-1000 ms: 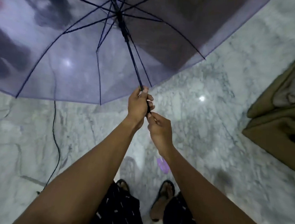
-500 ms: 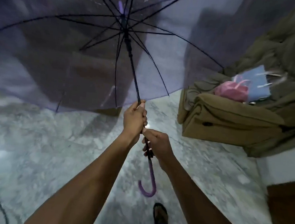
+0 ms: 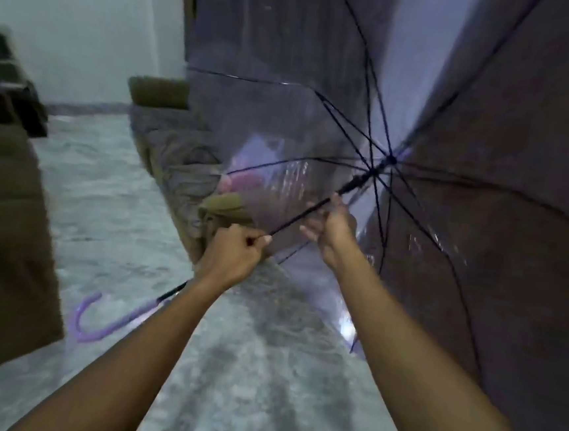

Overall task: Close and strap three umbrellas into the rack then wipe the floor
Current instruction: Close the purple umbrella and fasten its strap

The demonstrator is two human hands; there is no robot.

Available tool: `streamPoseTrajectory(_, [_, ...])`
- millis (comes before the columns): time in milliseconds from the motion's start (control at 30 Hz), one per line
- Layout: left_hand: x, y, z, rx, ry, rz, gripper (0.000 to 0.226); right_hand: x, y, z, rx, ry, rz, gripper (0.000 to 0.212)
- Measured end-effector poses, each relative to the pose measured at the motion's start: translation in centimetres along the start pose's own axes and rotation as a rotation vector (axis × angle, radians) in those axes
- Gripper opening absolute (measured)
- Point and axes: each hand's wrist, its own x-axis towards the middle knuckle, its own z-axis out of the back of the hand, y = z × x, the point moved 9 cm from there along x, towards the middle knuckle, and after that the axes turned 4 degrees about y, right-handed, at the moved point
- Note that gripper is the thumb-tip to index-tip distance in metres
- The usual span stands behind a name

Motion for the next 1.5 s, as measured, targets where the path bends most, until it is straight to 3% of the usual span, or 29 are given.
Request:
streamPoseTrajectory(133, [0.7,-6.5,-4.2,0.240,0.204,-0.216,0.034,-0.8,2.9,9.8,0.332,-0.133,-0.041,0.032])
streamPoseTrajectory(267, [0.9,-12.7,-9.0,0.224,0.423,-0.318,0.019,-4.5,4.5,20.7,0.449,-0.297,0.006,0.034])
streamPoseTrajectory(367, [0.7,-16.1,-12.9,0.292,0.564,-0.343,0.035,-7.5,6.4,28.6,0.491,-0.453,0.096,0.033])
streamPoseTrajectory(500, [-0.7,-21.5,-18.0,0.297,0.637,-0.393,0.038,-12.1,8.9,38.7,0.476,-0.603,0.174,0.024])
streamPoseTrajectory(667, [-4.1,-29.6,-25.4,0.204,0.671,-0.495,0.054,-17.2,12.4,48.7,0.512,-0.709,0.255,0.039])
streamPoseTrajectory(767, [-6.2,-34.0,-29.2,0.171,0.696,-0.535,0.055,-20.0,14.2,53.3,0.584,-0.736,0.310,0.036])
streamPoseTrajectory(867, [-8.4,-37.6,-32.9,0.158,0.718,-0.546,0.056,-22.1,15.9,56.6,0.622,-0.754,0.372,0.031])
streamPoseTrajectory(1033, [-13.8,-44.7,-40.0,0.058,0.713,-0.637,0.052,-22.1,16.1,56.2,0.646,-0.661,0.361,0.035])
streamPoseTrajectory(1200, [-15.1,-48.1,-43.5,-0.086,0.716,-0.685,0.034,-23.2,18.2,59.3,0.745,-0.698,0.452,0.037])
streamPoseTrajectory(1267, [-15.4,-49.3,-44.3,-0.119,0.755,-0.700,0.043,-23.9,18.9,60.7,0.724,-0.761,0.505,0.035])
streamPoseTrajectory(1333, [-16.2,-50.6,-44.8,-0.082,0.800,-0.748,0.056,-24.8,19.5,61.8,0.667,-0.844,0.539,0.031])
streamPoseTrajectory(1433, [-18.0,-52.0,-44.8,0.114,0.939,-0.908,0.028,-26.8,20.8,63.7,0.601,-0.945,0.562,0.031])
streamPoseTrajectory(1500, [-18.1,-52.0,-43.5,0.262,1.009,-0.975,0.023,-28.5,22.2,64.9,0.577,-0.985,0.585,0.034])
